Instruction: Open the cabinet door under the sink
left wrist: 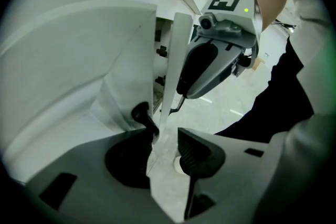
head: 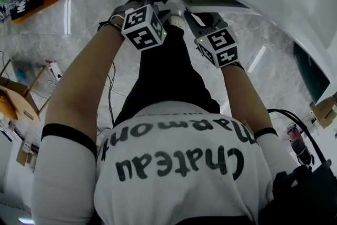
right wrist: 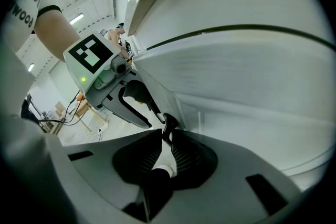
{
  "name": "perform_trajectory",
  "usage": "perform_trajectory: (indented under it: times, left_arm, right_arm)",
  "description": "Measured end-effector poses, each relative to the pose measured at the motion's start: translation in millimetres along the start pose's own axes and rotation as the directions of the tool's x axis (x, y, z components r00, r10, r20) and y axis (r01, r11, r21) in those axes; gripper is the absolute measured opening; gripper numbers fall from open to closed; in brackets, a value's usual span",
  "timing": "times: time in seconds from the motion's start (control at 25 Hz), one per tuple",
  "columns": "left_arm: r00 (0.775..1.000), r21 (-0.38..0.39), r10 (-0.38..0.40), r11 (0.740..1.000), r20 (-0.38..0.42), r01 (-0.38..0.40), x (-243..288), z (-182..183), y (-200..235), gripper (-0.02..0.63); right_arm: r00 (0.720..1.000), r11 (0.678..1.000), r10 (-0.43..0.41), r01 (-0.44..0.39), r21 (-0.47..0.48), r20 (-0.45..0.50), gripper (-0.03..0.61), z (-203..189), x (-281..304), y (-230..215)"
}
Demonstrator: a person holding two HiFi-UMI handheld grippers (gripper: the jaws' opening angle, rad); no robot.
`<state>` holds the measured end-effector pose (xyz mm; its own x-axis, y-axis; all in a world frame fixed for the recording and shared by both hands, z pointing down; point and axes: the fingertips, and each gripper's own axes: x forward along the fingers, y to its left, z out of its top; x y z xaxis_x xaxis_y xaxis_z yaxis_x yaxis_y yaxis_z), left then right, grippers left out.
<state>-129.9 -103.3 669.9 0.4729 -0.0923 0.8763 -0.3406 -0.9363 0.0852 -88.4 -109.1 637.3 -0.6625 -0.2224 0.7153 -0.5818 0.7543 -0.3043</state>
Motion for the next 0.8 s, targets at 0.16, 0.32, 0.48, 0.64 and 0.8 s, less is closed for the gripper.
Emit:
perform_trajectory:
  times: [0.16, 0.32, 0.48, 0.64, 0.8]
  left_arm:
    - [1.0, 0.042, 0.017, 0.999, -0.013, -0.017, 0, -2, -2, 0.132]
    - [0.999, 0.061, 0.016, 0.998, -0.032, -0.014, -1, -5, -6, 0.132]
    - [0.999, 0.092, -0.005, 0.996, -0.053, 0.01, -4, -16, -11, 0.132]
    - [0.997, 0.111, -0.006, 0.994, -0.075, 0.015, -8, -27, -17, 0.132]
    - [0.996, 0.116, -0.008, 0.993, -0.09, 0.019, -8, -30, -22, 0.132]
  right_arm:
    - [1.0, 1.0, 0.011, -0.011, -0.003, -0.007, 0.044, -5, -4, 2]
    - [0.999, 1.0, 0.027, -0.027, -0.006, -0.019, 0.049, -8, -7, 8]
    - [0.998, 0.999, 0.041, -0.042, -0.021, -0.04, 0.052, -13, -7, 14]
    - [0.998, 0.998, 0.044, -0.046, -0.033, -0.052, 0.052, -18, -8, 18]
    - [0.998, 0.999, 0.038, -0.04, -0.026, -0.053, 0.052, -23, -11, 20]
